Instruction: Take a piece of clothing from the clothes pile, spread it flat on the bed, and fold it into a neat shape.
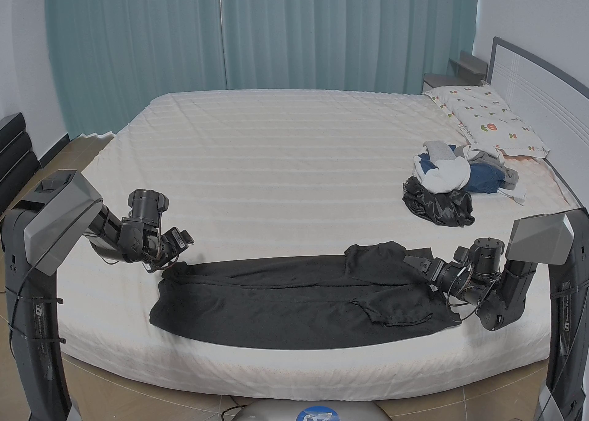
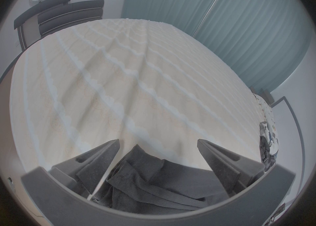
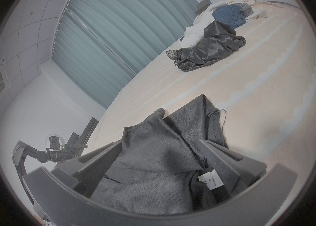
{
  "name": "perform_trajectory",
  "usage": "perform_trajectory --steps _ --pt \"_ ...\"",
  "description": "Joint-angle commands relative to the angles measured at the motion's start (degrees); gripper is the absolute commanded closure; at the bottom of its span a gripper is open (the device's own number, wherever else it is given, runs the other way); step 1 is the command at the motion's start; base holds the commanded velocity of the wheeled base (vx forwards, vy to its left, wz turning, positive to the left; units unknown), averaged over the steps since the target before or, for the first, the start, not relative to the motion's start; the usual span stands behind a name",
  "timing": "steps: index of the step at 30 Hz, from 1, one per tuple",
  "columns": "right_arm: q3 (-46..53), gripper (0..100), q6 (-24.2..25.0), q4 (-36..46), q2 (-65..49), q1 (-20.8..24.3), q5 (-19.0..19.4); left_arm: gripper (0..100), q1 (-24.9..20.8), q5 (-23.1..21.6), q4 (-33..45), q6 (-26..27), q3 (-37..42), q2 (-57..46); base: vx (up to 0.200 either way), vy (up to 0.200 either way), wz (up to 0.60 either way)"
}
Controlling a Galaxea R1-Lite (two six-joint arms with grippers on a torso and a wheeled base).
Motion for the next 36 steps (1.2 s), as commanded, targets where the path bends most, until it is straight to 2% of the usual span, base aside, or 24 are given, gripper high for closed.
perform_trajectory --steps 1,14,15,24,36 --pt "0.0 0 0.0 0.0 0.1 0.0 0.0 100 0.0 -0.1 0.1 0.5 -0.6 2.3 0.0 0.0 0.0" --pt "-0.1 0 0.0 0.0 0.1 -0.3 0.0 100 1.9 1.4 0.1 0.8 -2.1 2.9 0.0 0.0 0.0" --pt "-0.1 0 0.0 0.0 0.1 -0.4 0.0 100 2.6 4.1 -0.2 0.5 -2.7 2.0 0.0 0.0 0.0" --pt "-0.2 0 0.1 0.0 0.0 -0.9 0.0 100 2.6 8.7 -2.8 -1.1 -4.1 2.8 0.0 0.0 0.0" --pt "-1.0 0 0.3 -0.2 0.0 -0.9 0.0 100 2.6 8.7 -4.3 -1.3 -6.2 6.6 0.0 0.0 0.0"
